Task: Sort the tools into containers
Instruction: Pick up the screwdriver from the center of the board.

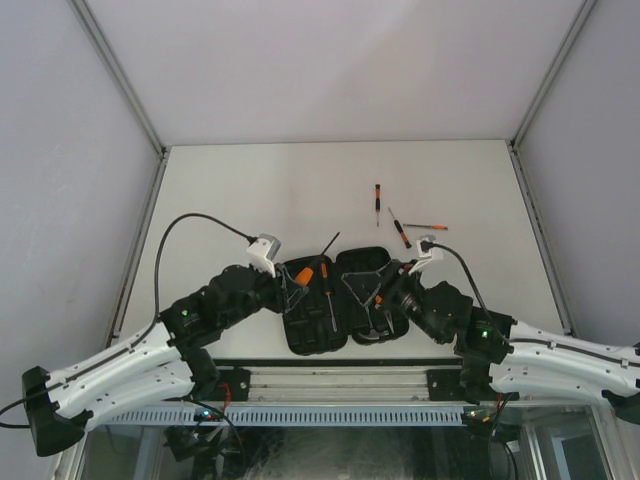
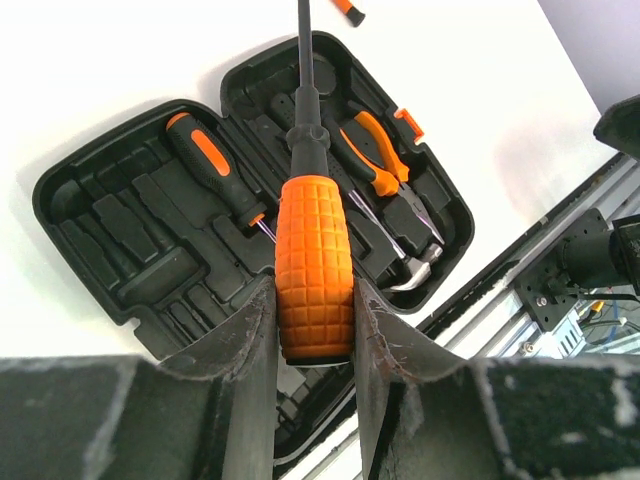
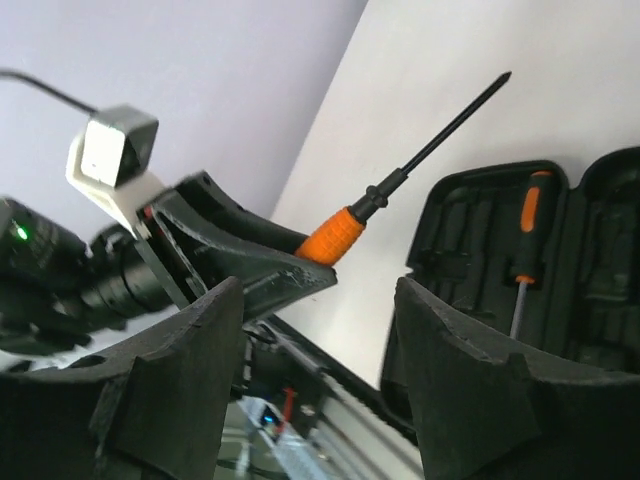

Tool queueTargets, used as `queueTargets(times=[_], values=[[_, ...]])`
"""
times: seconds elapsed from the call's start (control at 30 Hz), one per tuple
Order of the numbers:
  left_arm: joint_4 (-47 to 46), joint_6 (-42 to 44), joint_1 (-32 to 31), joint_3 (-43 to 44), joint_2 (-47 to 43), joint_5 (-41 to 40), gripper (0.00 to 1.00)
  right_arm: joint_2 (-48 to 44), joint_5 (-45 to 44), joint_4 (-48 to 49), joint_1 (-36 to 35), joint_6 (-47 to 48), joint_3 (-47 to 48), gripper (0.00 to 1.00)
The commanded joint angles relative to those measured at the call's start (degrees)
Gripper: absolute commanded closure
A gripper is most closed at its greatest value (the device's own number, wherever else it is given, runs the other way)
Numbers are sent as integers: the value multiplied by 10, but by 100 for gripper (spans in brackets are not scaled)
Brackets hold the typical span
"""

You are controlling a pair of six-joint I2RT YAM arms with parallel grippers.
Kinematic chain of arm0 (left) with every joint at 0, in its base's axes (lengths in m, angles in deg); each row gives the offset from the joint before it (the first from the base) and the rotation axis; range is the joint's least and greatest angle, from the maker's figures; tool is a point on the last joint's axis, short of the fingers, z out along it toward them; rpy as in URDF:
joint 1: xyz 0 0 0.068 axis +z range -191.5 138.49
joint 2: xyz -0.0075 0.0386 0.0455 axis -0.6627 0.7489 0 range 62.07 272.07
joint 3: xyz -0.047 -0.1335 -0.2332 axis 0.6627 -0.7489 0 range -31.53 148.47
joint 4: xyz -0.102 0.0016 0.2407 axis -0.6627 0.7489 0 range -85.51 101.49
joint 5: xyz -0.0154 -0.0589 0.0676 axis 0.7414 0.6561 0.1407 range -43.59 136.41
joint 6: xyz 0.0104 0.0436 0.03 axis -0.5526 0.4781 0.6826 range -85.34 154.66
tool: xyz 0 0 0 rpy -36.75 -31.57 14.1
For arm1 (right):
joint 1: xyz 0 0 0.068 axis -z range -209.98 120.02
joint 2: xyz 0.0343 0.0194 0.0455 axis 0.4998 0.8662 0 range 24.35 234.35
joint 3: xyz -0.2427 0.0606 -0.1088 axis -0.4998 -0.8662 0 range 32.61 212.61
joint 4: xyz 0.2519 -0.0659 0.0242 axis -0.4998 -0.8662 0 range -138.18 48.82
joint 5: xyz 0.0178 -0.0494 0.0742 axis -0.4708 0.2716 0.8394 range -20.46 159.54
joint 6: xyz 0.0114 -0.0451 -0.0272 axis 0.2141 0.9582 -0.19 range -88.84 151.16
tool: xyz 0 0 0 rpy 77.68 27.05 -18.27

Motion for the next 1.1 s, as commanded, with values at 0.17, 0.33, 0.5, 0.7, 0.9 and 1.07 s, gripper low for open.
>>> queueTargets(times=[0.17,0.33,0.5,0.7,0.9,1.07], values=[[-96,-8,2,-23,-26,19,100,64,-72,83,6,-296,26,34],[-121,-17,2,-29,-31,37,100,124,-34,125,26,-356,26,40],[-131,-15,0,-30,-34,52,100,165,-3,169,38,-363,26,43],[-132,-1,0,-29,-43,61,100,199,31,168,54,-384,41,46],[-133,4,0,-29,-43,66,100,226,65,179,62,-395,45,52],[-133,4,0,-28,-40,66,100,248,91,189,58,-397,55,54]])
